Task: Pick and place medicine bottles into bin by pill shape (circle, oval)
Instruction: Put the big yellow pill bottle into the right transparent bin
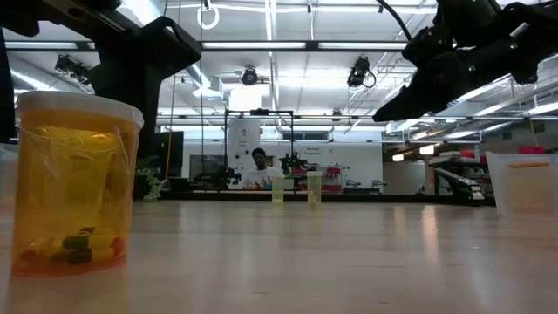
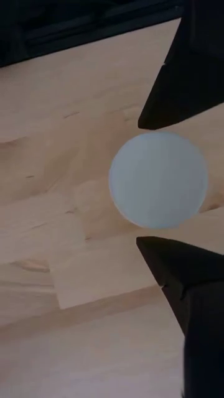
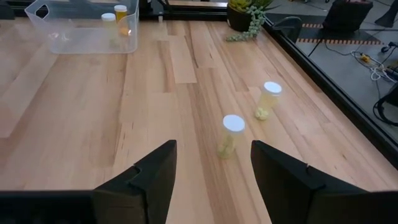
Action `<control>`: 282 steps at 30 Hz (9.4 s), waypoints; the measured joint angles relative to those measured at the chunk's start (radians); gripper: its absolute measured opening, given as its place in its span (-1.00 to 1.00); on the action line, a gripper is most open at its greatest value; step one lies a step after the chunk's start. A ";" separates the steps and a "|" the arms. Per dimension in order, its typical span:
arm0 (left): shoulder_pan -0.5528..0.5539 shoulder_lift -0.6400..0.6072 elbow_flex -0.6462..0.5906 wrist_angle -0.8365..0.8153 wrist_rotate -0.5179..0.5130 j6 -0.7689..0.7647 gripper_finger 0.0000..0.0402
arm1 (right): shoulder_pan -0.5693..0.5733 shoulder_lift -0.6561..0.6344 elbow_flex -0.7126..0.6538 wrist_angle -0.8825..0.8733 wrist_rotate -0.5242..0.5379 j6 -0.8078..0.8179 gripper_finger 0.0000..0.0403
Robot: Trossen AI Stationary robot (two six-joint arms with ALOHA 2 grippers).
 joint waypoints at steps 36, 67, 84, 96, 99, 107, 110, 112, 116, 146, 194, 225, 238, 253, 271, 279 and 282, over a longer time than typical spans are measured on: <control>0.001 -0.133 0.001 -0.124 -0.089 -0.281 0.15 | 0.000 0.000 0.000 -0.005 0.000 0.000 0.06; 0.331 -0.102 0.001 0.073 -0.073 0.244 0.15 | 0.121 0.000 0.000 -0.106 0.048 0.201 0.06; 0.473 -0.024 0.000 0.258 0.043 0.473 0.12 | 0.360 0.000 0.002 -0.186 0.287 0.367 0.06; 0.493 -0.005 0.002 0.209 0.064 0.491 0.14 | 0.380 0.000 0.002 -0.199 0.327 0.401 0.06; 0.493 -0.005 0.001 0.177 0.068 0.490 0.12 | 0.380 0.000 0.002 -0.199 0.333 0.404 0.06; 0.493 -0.005 0.001 0.105 0.141 0.479 0.16 | 0.380 0.000 0.002 -0.198 0.334 0.408 0.06; 0.493 -0.005 0.001 0.106 0.169 0.479 0.14 | 0.380 0.000 0.002 -0.198 0.334 0.406 0.06; 0.493 -0.001 0.001 0.108 0.171 0.482 0.13 | 0.380 0.000 0.002 -0.198 0.334 0.406 0.06; 0.493 0.015 0.000 0.106 0.171 0.480 0.16 | 0.380 0.000 0.002 -0.198 0.334 0.405 0.06; 0.477 0.014 0.000 -0.052 0.168 0.443 0.65 | 0.380 0.000 0.001 -0.212 0.335 0.409 0.06; 0.440 -0.214 -0.268 -0.113 0.064 0.248 -0.14 | 0.418 0.441 0.383 -0.210 0.225 0.244 0.06; 0.398 -0.525 -0.429 -0.015 0.016 0.183 -0.14 | 0.363 0.691 0.715 -0.294 0.118 0.101 0.06; 0.394 -0.523 -0.428 0.021 0.016 0.174 -0.14 | 0.358 0.691 0.715 -0.282 0.113 0.116 0.06; 0.404 -0.522 -0.428 0.051 0.012 0.107 -0.14 | 0.357 0.774 0.715 -0.222 0.078 0.109 0.07; 0.404 -0.522 -0.428 0.058 -0.001 0.075 -0.14 | 0.357 0.856 0.715 -0.184 0.039 0.073 0.56; 0.404 -0.522 -0.428 0.059 -0.003 0.053 -0.14 | 0.353 0.888 0.714 -0.198 0.018 0.062 0.60; 0.404 -0.522 -0.428 0.058 -0.003 0.049 -0.14 | 0.352 0.888 0.714 -0.196 0.018 0.058 0.60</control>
